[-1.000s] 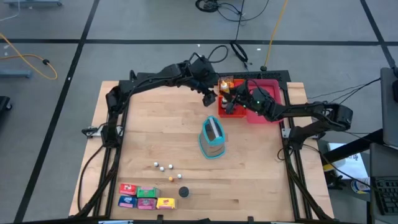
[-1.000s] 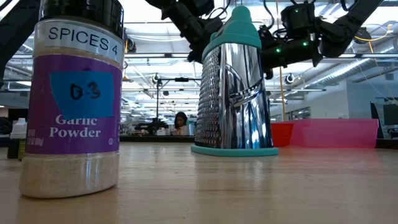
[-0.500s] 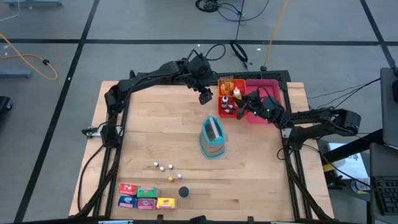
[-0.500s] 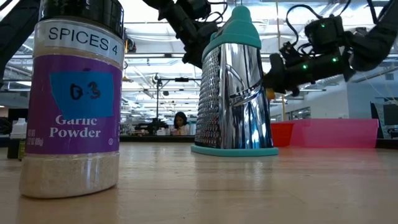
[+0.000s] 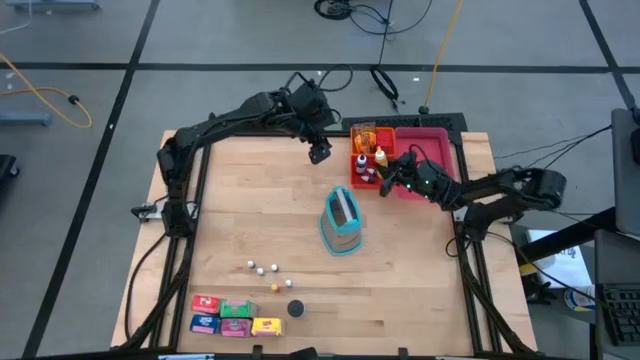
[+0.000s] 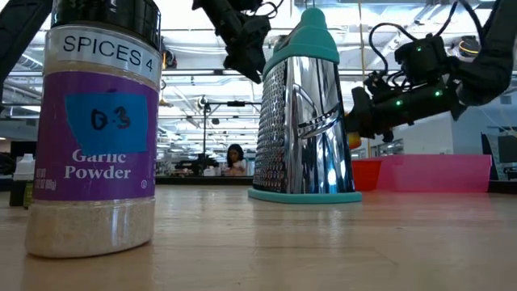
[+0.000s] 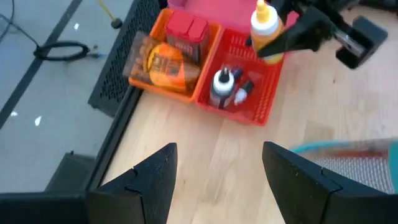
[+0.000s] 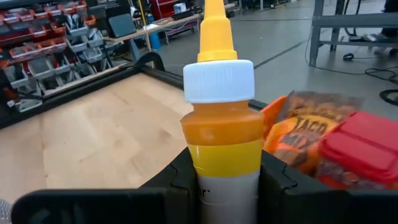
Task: Pick & Place Kitchen Items
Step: Put the large yellow food coloring bottle into the red bin
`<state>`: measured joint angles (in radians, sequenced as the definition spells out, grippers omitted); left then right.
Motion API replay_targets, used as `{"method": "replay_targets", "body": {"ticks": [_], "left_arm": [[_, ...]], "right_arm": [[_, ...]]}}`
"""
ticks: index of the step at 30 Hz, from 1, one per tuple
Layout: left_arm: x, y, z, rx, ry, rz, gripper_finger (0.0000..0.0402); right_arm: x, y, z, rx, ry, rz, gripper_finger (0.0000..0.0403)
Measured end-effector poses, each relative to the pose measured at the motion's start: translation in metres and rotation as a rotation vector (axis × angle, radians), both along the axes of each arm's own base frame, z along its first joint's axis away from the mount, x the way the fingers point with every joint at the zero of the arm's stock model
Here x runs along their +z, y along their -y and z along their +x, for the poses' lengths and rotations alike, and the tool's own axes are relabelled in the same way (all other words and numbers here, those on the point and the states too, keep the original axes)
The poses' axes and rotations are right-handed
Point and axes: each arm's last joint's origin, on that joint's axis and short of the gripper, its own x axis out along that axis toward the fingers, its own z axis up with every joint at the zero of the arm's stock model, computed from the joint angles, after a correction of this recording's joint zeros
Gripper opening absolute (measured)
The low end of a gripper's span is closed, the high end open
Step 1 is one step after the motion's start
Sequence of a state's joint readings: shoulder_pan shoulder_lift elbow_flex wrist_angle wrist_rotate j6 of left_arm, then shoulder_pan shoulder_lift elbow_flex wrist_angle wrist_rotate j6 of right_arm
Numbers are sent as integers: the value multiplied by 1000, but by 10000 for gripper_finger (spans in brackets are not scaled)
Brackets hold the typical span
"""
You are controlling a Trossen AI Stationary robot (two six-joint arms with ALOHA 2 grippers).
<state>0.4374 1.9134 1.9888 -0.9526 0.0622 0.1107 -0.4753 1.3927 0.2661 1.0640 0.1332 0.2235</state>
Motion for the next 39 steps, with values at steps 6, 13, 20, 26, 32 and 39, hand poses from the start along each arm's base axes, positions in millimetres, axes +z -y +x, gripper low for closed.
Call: {"method": "replay_targets", "body": {"ticks": [6,13,20,26,32,39], "left_arm": [[13,8,-16,11,-35,1,237],[27,26,-33,-9,-78,-21,237],[39,45,-49,-1,-131,-1,237],[50,59,-61,9,-140,18,237],[59,68,-68,-1,-123,30,237],[59,73,-67,-13,-120,30,237]], "right_arm": [[-13,-5,11,42,21,-25,81],[-24,-7,21,59,13,-57,81],[-38,-2,41,67,-39,-52,81],[-43,2,51,67,-44,-52,79],[-44,2,52,68,-49,-49,92],[-44,2,51,71,-66,-66,120]]}}
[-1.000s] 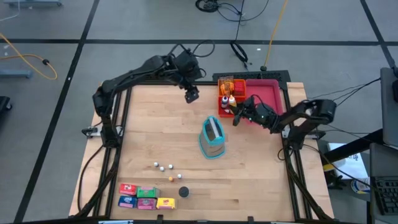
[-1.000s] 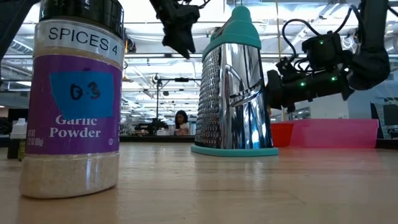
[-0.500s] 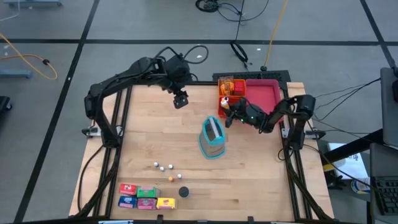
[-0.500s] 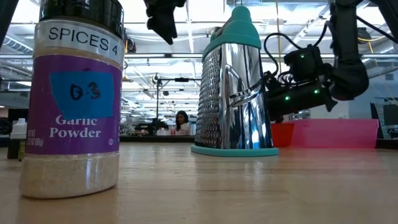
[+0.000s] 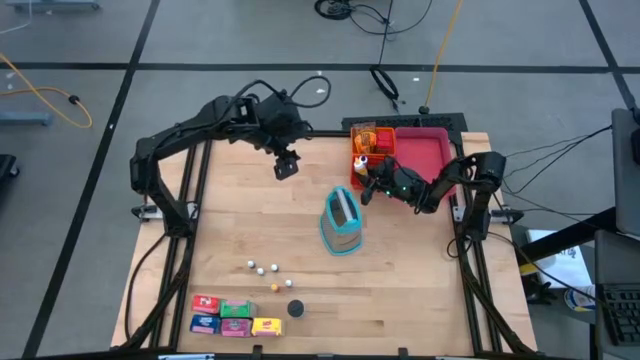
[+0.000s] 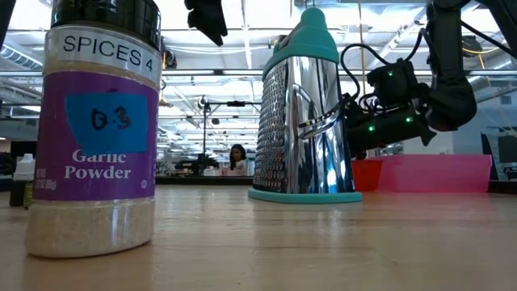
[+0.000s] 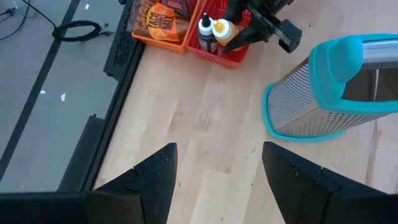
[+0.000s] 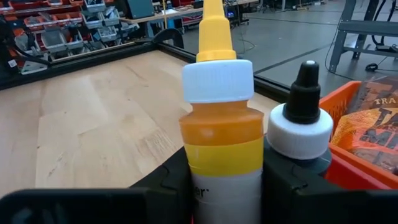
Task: Pick & Place Kitchen Items
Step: Put the large yellow food coloring bottle into the red bin
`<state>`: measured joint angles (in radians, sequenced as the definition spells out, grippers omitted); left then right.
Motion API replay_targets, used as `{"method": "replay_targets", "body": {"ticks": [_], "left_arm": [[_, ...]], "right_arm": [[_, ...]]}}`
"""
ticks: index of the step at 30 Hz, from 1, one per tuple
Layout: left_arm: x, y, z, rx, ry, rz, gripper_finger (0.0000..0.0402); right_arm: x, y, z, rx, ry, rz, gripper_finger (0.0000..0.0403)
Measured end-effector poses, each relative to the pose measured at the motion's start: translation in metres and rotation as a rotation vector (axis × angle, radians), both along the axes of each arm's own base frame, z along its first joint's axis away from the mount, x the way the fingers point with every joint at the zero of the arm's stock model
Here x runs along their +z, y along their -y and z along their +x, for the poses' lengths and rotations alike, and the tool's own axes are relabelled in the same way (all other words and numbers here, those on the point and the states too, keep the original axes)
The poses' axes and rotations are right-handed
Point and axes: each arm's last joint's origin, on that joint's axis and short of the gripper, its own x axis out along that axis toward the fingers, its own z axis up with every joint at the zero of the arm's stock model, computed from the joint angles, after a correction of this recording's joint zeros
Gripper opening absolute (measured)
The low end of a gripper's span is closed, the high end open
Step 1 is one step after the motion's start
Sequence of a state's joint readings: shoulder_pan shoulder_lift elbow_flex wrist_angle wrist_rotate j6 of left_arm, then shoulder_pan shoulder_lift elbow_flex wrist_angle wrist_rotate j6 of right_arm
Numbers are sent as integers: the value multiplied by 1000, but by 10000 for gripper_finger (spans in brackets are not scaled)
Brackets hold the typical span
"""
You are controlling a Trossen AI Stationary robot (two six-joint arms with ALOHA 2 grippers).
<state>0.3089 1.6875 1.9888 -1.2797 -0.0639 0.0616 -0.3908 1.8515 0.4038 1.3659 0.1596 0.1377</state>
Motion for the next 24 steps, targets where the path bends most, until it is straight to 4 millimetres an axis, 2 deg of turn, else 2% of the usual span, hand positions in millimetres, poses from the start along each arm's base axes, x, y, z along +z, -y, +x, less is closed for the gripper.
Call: {"method": "replay_targets", "body": {"ticks": [5,14,24], "left_arm": [[0,1,0,-4,0,0,237],[0,1,0,-1,1,-2,237],[0,1,1,2,2,-4,237]], "right_arm": [[1,0,0,1,9,-11,134],[6,0,0,3,38,-44,134],[6,4,-1,-12,44,-48,166]]}}
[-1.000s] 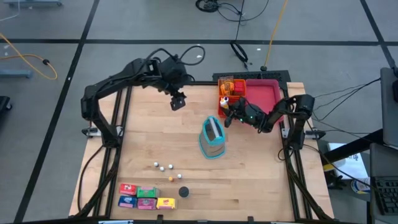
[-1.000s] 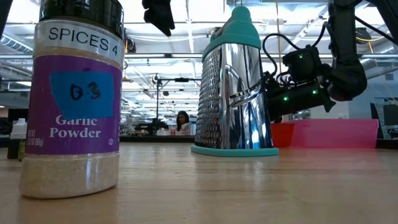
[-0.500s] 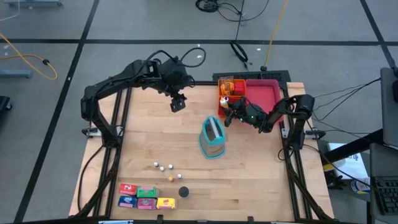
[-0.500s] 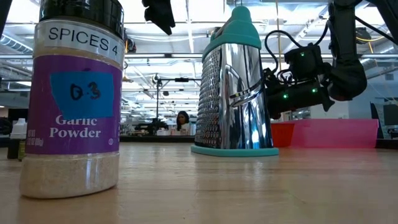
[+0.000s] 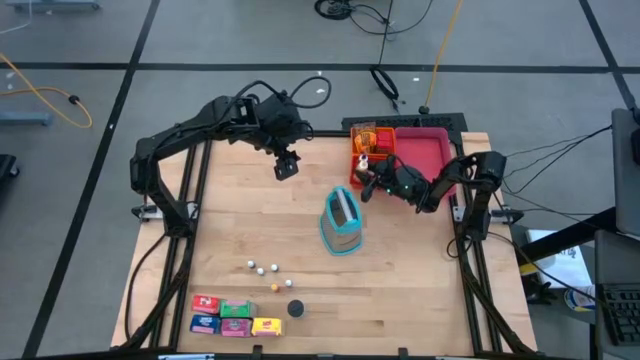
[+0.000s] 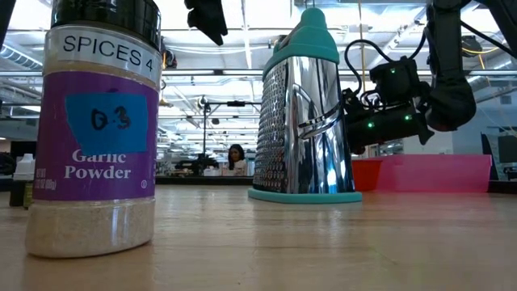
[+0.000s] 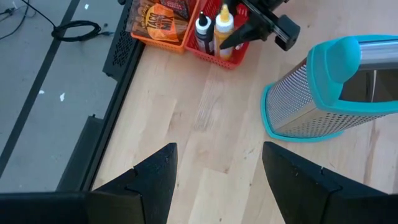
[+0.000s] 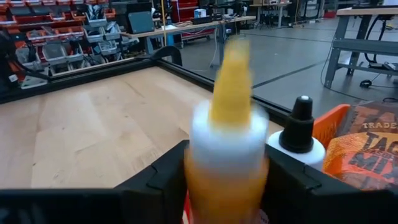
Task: Pick & Place Kitchen Items
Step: Put the large yellow food coloring bottle into the red bin, then put the small orange food coloring bottle into the red bin
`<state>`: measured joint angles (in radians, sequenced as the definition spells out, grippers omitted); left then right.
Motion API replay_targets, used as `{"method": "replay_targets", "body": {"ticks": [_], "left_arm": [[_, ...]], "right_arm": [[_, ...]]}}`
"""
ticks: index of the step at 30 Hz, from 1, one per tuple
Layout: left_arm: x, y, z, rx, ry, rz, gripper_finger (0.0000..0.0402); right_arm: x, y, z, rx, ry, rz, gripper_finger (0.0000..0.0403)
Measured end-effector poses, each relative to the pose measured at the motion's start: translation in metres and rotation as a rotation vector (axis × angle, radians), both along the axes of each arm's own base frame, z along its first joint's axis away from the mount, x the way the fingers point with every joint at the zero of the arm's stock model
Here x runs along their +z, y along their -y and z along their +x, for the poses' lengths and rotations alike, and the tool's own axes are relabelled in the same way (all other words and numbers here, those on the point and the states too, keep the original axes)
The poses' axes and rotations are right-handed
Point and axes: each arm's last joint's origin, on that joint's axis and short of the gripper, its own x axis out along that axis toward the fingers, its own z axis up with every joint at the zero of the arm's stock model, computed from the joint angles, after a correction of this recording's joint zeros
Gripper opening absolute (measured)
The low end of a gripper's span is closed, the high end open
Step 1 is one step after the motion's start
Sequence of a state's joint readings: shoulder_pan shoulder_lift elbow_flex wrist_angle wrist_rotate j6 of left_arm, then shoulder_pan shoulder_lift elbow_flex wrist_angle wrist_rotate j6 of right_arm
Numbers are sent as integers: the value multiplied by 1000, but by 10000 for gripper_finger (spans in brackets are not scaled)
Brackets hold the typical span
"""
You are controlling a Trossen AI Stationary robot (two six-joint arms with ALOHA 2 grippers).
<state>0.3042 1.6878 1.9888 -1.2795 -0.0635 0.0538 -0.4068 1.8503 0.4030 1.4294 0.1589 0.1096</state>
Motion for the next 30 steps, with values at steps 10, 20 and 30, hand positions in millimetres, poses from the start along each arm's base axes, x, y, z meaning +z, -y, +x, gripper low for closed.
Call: {"method": "replay_targets", "body": {"ticks": [10,20,30], "left_arm": [[-1,1,-1,3,-8,-7,237],[-5,16,0,-21,-55,-34,237],[-55,58,-5,-144,-192,-81,237]], "right_arm": [[1,0,0,2,12,-3,194],[11,-1,-1,7,56,-31,194],[38,-21,-27,40,105,-89,196]]}}
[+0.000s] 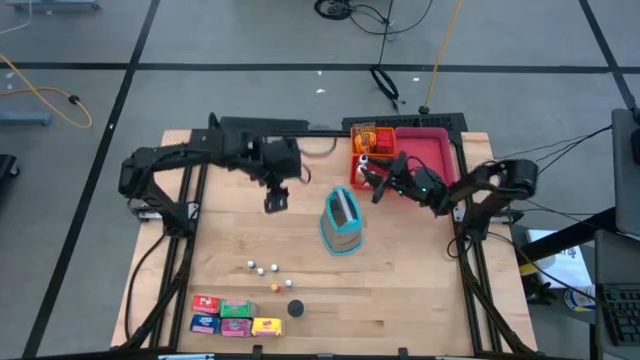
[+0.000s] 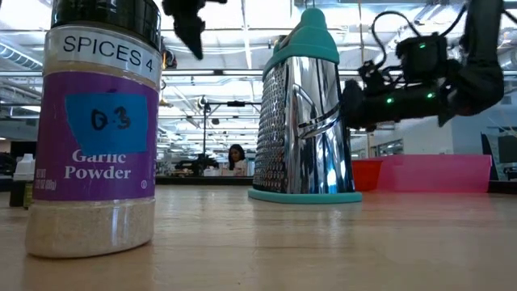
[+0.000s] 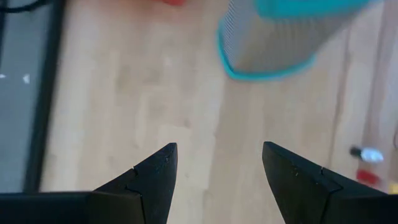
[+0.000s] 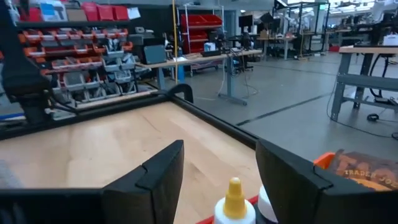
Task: Pick & Place Kitchen Items
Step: Put the small orange food coloring bottle into the red bin
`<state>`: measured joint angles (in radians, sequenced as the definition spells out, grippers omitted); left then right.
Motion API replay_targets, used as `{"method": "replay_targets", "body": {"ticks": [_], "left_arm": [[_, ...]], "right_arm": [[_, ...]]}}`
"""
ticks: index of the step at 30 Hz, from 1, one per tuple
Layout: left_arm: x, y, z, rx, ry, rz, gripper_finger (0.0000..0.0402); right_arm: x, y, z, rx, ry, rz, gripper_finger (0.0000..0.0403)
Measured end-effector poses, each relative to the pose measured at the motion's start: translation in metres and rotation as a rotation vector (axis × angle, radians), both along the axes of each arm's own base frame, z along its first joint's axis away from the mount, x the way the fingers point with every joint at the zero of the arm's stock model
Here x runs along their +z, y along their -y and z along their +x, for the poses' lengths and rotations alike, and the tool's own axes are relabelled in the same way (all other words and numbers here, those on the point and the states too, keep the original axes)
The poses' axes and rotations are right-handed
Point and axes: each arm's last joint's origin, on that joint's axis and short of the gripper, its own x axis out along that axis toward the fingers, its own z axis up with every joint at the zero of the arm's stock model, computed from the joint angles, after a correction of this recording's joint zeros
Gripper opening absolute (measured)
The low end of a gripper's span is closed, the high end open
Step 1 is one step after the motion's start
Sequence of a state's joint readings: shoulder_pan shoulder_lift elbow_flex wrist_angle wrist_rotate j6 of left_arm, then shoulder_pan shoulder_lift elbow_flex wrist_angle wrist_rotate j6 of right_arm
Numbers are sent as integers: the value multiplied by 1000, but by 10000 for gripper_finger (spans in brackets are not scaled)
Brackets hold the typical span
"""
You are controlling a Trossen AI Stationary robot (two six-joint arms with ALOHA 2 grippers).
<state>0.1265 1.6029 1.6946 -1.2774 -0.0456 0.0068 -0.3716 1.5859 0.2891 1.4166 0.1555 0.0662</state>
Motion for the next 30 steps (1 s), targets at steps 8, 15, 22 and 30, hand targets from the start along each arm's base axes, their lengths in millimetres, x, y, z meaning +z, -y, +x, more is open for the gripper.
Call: {"method": "replay_targets", "body": {"ticks": [8,15,22,30], "left_arm": [[-49,48,-21,-90,-12,-32,237],[-94,84,-34,-100,-41,-77,237],[-128,112,-41,-184,-17,-160,237],[-137,128,-42,-226,39,-200,237]], "right_arm": [[11,-14,-22,26,51,-19,195],[19,-21,-27,48,93,-38,188],[19,-22,-27,51,86,-39,188],[17,-22,-27,51,66,-31,187]]}}
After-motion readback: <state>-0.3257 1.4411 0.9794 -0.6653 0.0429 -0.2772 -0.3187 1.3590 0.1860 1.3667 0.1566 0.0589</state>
